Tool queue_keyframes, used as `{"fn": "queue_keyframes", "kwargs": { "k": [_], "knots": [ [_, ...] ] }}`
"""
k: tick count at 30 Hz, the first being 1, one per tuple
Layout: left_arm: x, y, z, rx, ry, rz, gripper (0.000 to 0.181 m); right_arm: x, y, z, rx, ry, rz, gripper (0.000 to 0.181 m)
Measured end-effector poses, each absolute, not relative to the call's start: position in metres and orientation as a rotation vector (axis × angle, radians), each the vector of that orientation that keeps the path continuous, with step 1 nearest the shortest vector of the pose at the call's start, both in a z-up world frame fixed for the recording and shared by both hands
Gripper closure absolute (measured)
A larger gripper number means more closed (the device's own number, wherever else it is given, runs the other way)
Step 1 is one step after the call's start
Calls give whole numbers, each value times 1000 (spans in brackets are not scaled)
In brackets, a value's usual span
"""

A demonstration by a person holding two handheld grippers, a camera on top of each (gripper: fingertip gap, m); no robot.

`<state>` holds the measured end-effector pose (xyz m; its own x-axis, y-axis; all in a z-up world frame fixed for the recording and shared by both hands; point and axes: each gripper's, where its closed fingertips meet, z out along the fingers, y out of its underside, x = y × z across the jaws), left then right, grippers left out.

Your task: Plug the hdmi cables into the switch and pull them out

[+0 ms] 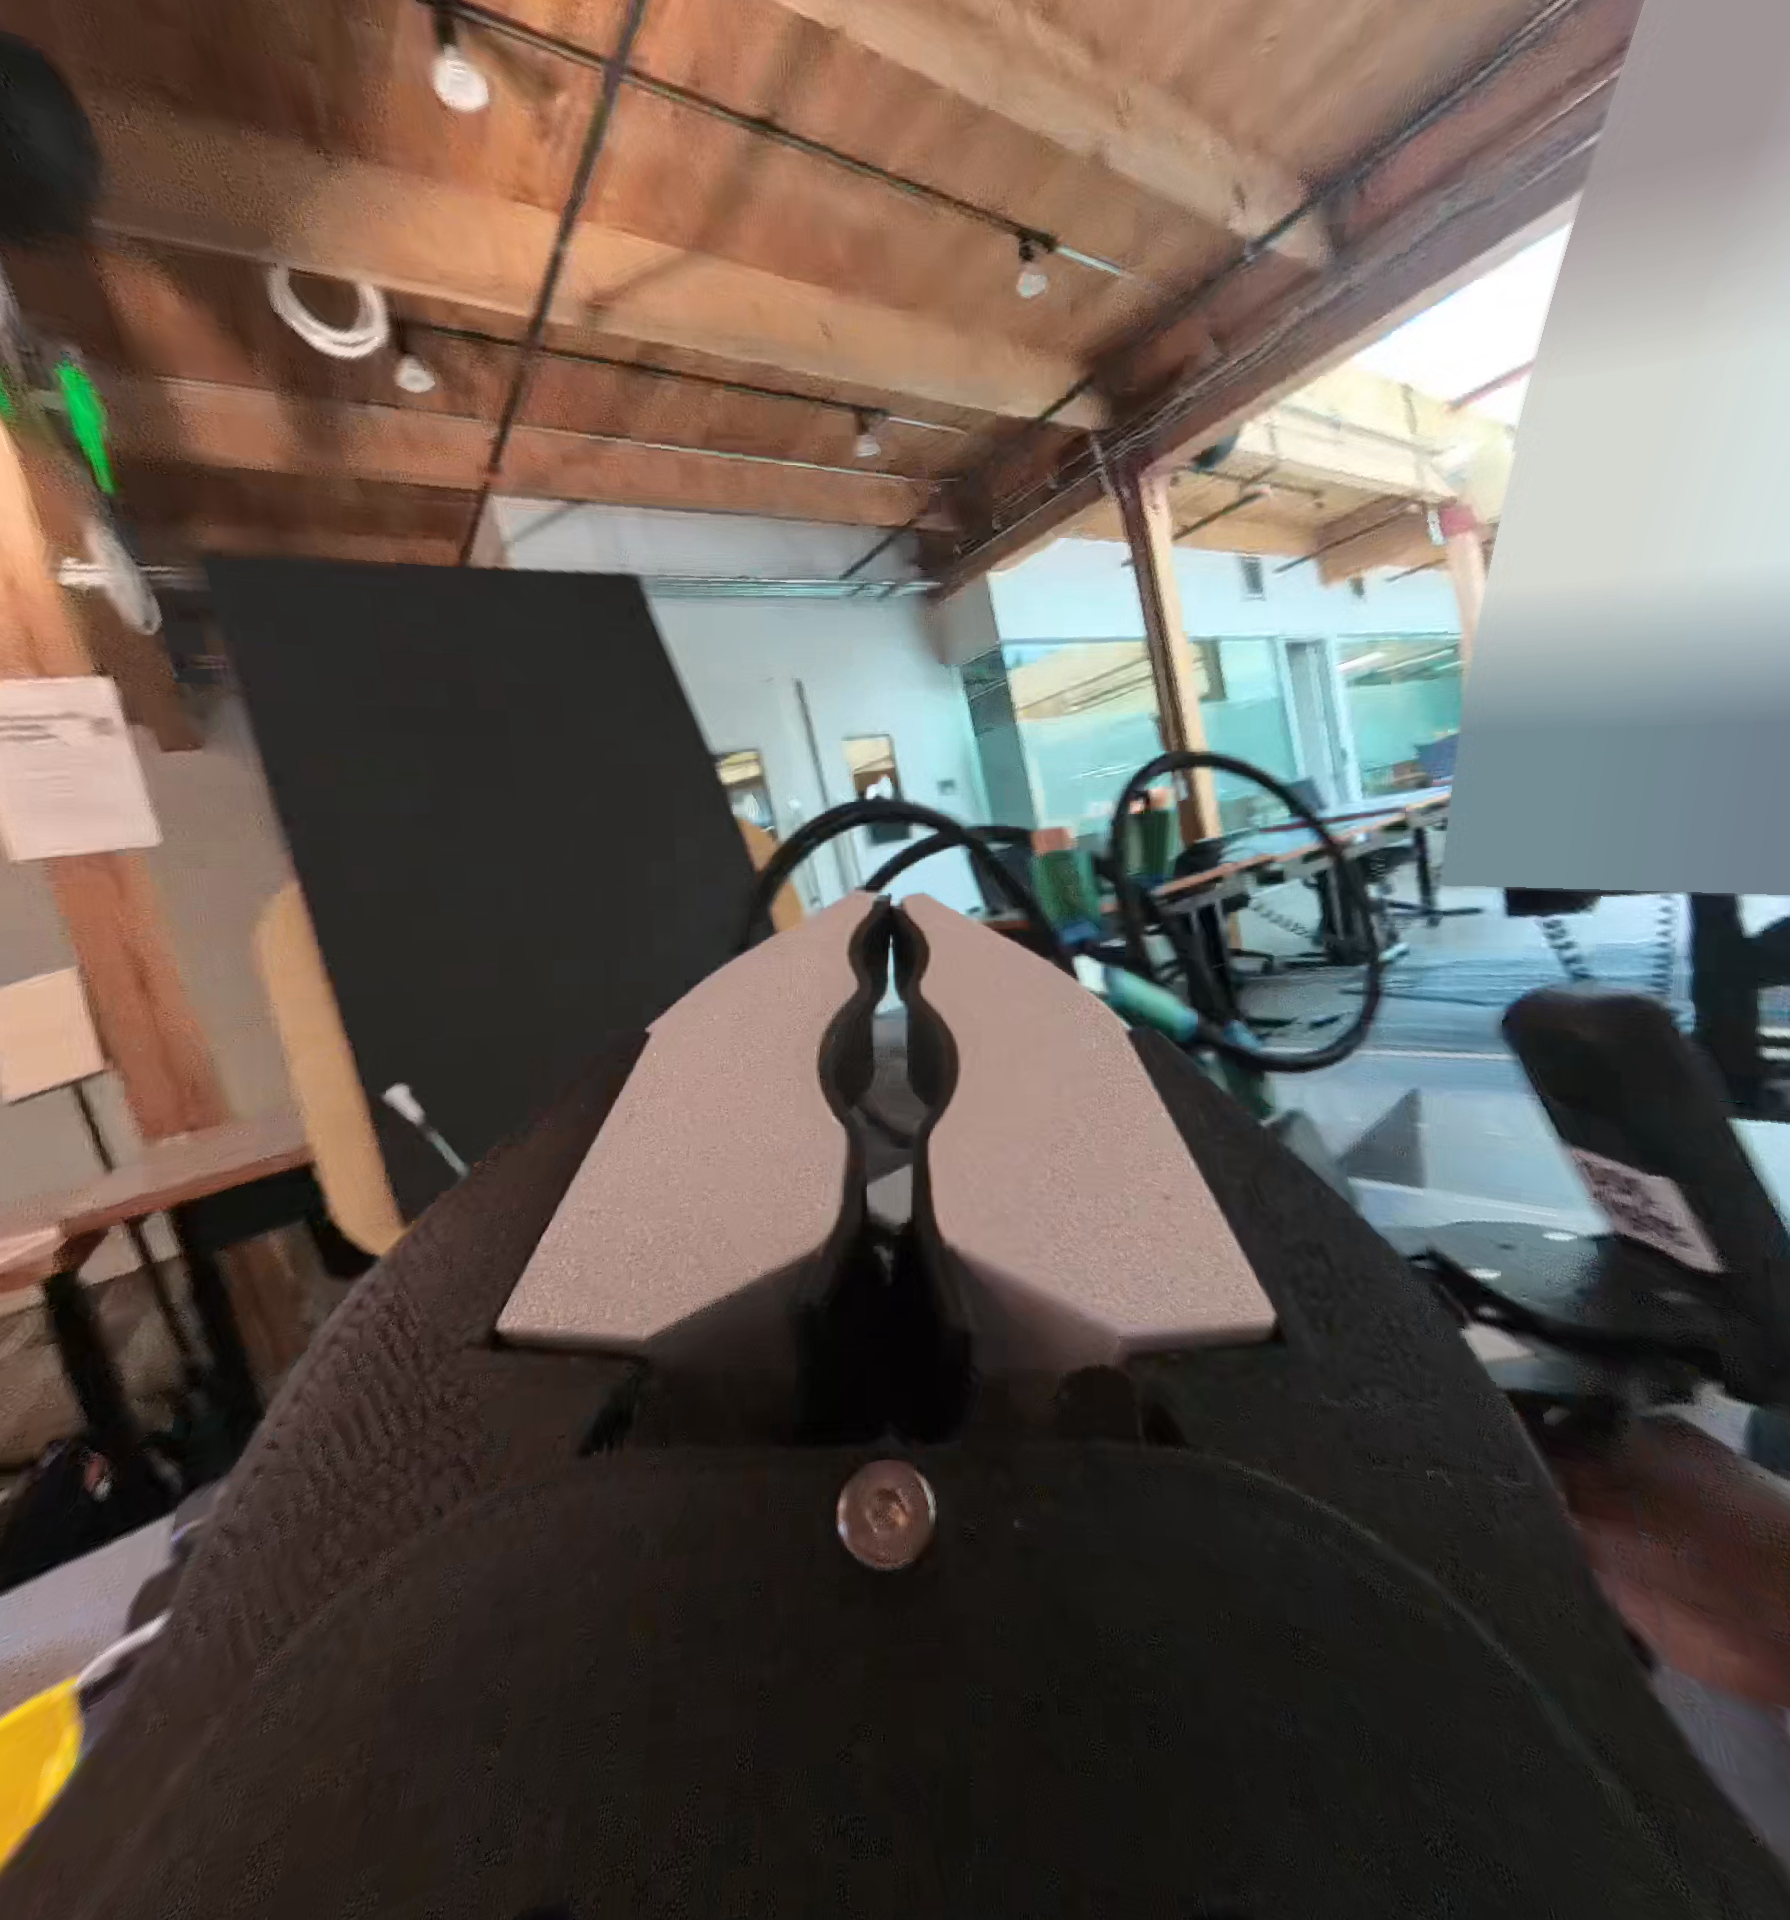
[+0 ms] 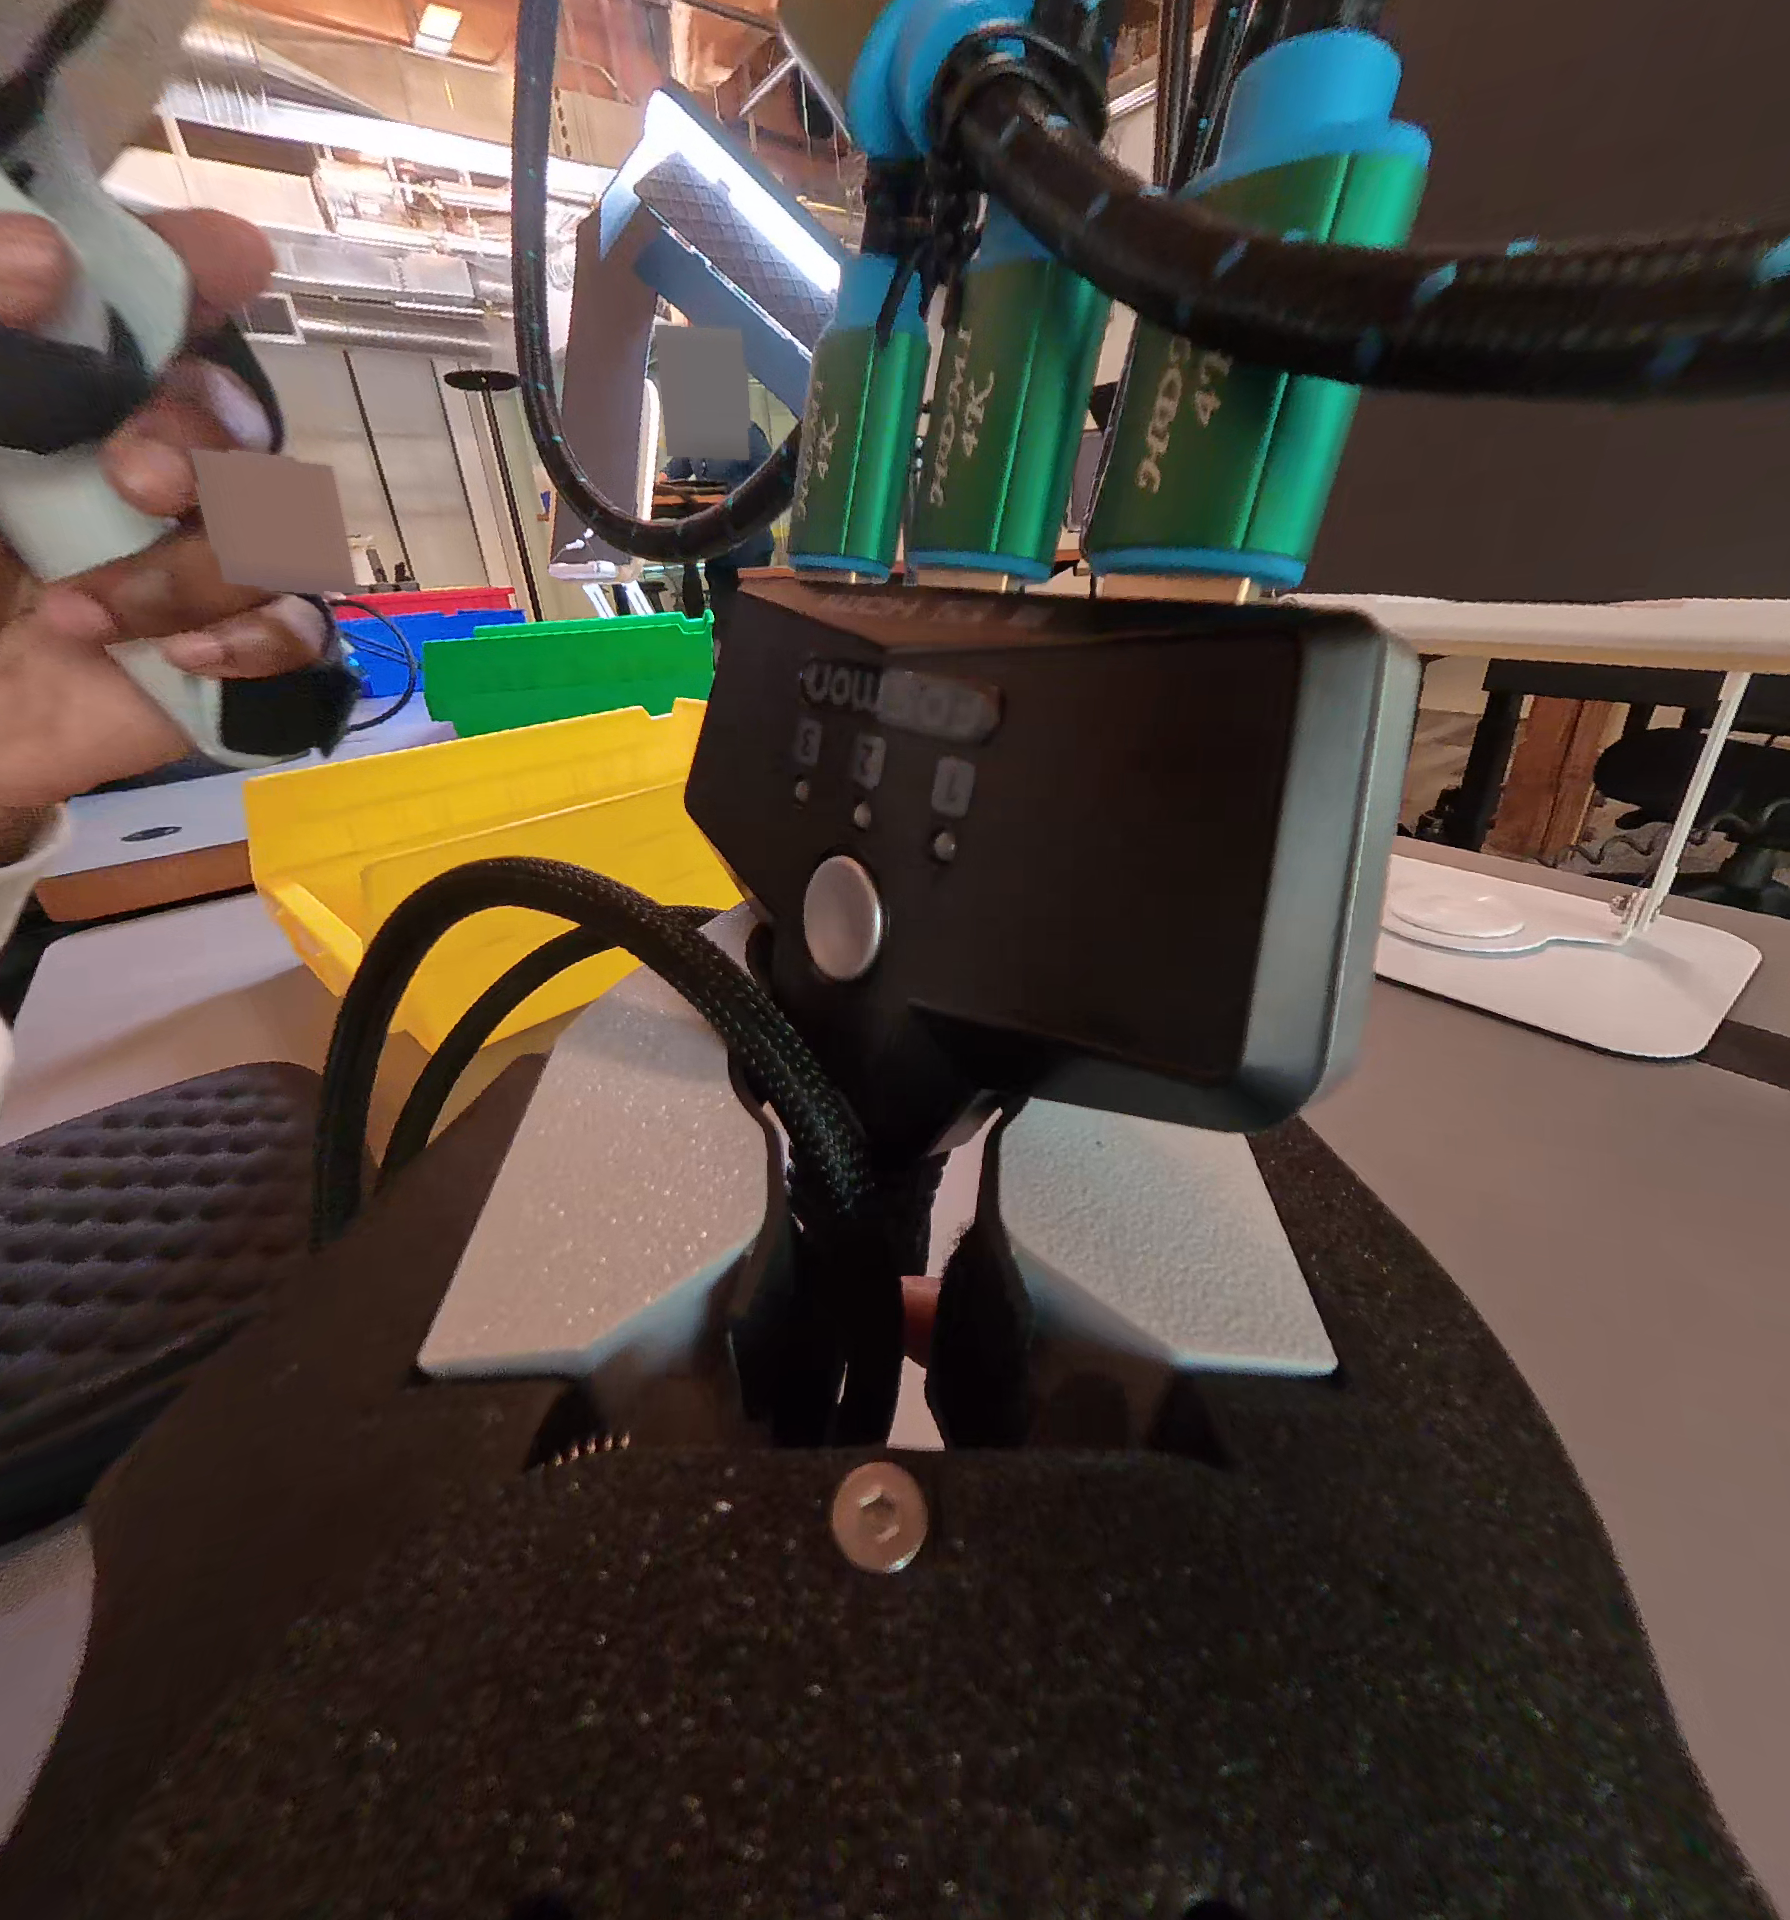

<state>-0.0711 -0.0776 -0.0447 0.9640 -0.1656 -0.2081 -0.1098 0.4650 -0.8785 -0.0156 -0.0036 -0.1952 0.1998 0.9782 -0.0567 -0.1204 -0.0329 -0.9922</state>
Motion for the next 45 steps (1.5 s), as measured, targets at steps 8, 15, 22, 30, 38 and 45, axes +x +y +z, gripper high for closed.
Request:
{"fn": "queue_keyframes", "kwargs": {
  "k": [8, 15, 22, 30, 38, 45],
  "knots": [
    [-151, -36, -144, -1184, -177, -157, 157, -15, -4, -195, -1247, -971, 1144, 144],
    [-127, -38, -139, -1199, -10, 77, 140, -17, -8, -194, -1229, -992, 1166, 144],
    [-132, -15, -176, -1426, -37, -55, 81, -15, -12, -189, -1132, -1018, 1129, 144],
    [-124, -14, -177, -1429, 4, -77, 82, 10, 1, -152, -1108, -981, 1055, 144],
    [-121, -13, -177, -1409, -48, -230, 83, 94, 79, -26, -1081, -896, 798, 144],
    [-111, -10, -184, -1457, 17, -220, 83, 158, 179, 3, -1124, -780, 400, 144]
  ]
}}
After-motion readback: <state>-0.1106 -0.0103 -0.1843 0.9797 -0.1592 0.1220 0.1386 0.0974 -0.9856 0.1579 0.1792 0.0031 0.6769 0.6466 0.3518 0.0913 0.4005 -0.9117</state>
